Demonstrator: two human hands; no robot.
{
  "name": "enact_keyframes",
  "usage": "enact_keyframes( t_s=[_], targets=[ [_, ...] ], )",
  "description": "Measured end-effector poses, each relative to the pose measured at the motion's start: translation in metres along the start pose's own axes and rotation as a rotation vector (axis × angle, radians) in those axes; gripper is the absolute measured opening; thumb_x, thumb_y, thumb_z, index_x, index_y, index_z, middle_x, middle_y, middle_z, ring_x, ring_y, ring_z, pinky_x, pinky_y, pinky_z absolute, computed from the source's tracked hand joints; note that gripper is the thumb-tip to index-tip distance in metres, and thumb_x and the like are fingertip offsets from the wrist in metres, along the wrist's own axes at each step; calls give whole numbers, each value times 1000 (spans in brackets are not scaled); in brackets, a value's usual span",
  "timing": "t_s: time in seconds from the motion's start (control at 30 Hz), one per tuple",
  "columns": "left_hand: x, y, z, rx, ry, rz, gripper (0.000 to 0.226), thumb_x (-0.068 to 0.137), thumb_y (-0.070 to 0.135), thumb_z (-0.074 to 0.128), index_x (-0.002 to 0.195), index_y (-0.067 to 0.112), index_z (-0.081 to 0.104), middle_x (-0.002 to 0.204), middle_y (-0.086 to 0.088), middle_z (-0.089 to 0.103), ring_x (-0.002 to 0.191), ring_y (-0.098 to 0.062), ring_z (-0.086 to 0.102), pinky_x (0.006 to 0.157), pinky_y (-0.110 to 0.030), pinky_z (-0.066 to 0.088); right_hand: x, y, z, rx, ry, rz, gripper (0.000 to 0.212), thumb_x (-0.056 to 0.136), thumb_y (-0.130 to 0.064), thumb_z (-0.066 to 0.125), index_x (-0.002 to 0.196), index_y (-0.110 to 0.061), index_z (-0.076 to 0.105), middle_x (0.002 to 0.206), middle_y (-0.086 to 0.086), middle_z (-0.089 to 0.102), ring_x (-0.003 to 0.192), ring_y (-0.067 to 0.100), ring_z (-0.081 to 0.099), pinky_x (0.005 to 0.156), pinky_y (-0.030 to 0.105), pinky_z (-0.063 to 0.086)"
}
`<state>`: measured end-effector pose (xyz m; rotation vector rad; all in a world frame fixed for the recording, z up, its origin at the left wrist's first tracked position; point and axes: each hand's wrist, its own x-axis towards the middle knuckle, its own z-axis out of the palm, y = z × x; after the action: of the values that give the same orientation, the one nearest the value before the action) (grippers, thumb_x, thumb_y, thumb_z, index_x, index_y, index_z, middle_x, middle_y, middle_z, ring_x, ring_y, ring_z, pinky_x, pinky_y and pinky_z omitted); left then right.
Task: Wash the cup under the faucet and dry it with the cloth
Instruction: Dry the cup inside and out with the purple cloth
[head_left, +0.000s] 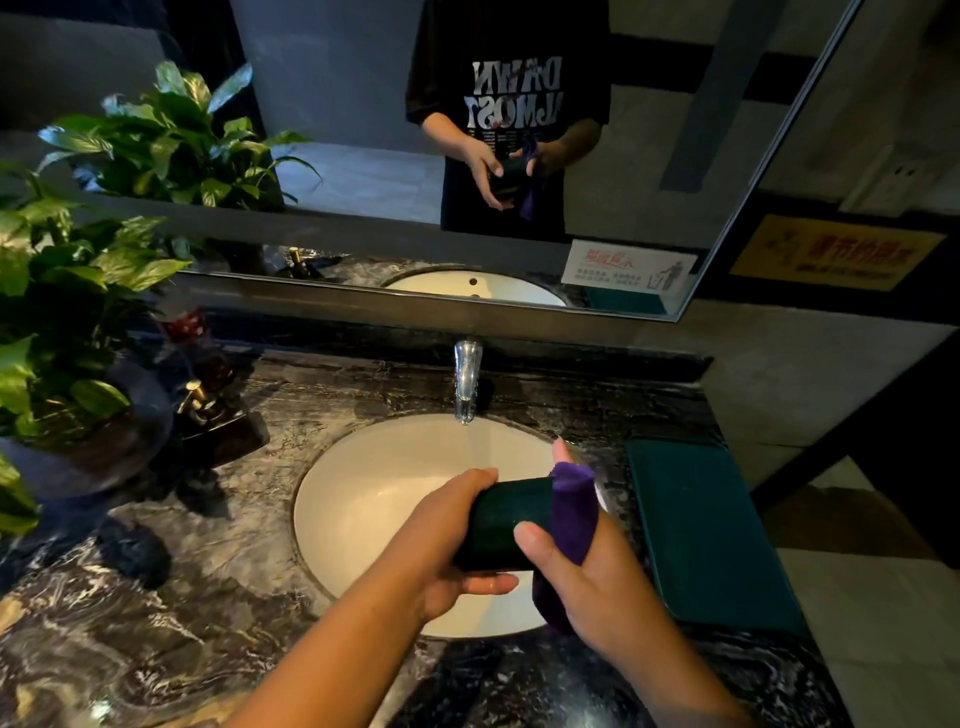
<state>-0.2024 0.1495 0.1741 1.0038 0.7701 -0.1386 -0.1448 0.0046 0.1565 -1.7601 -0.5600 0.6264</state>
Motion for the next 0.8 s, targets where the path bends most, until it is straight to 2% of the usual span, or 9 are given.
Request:
enact_keyframes(
  t_s=[0.17,0.23,0.3,0.37,0.47,0.53,0.63,0.7,0.8],
  targets=[
    [10,8,-9,64,-66,-171,34,95,50,59,103,18,68,75,-8,75,63,-25,71,58,-38,59,-6,3,0,-146,-33,-29,88,78,-60,63,140,-77,4,141,-14,53,124,-2,55,103,21,48],
    [11,8,-11,101,-106,-180,40,95,55,56,106,19,69,76,-6,76,62,-23,73,54,-36,59,-9,4,2,-166,-19,-30,89,76,-61,64,139,-79,3,145,-13,49,126,-4,53,103,19,46],
    [9,6,-7,112,-94,-132,39,96,54,55,104,19,68,72,-4,73,56,-20,68,47,-29,53,-11,7,4,-153,10,-31,92,72,-63,64,140,-78,4,146,-11,48,127,0,53,106,25,46],
    [7,0,3,68,-1,-31,34,99,47,53,100,16,68,69,-5,70,52,-19,61,44,-24,44,-11,6,7,-120,43,-38,94,74,-58,67,145,-72,7,143,-11,52,125,2,55,102,22,47],
    [7,-11,13,76,142,254,26,100,32,50,96,12,66,82,-14,68,57,-22,60,41,-25,41,-11,5,7,53,81,-18,94,89,-14,75,155,-47,16,118,-34,65,111,-7,63,86,11,50],
    [9,-16,13,198,215,468,18,101,28,51,95,17,65,85,-11,67,63,-21,63,40,-29,44,-10,5,9,202,102,59,93,89,2,70,155,-39,19,101,-39,69,100,-9,67,79,13,53],
    [13,-24,10,366,247,700,13,100,37,52,93,33,62,80,9,67,71,-11,65,57,-37,55,-4,6,15,480,173,197,80,81,-6,76,149,-31,42,103,-8,79,101,13,74,89,36,59],
    [17,-33,4,504,249,826,16,95,46,49,102,37,60,86,16,66,80,-5,65,70,-34,57,-2,4,16,644,177,280,66,74,-17,79,136,-18,55,107,12,78,103,29,74,98,53,55],
    [24,-44,-10,666,243,973,36,91,51,46,118,30,59,95,19,64,91,-5,64,76,-25,54,-4,-4,14,722,112,346,40,78,-16,76,115,-4,68,109,25,74,102,37,73,99,55,54]
  ],
)
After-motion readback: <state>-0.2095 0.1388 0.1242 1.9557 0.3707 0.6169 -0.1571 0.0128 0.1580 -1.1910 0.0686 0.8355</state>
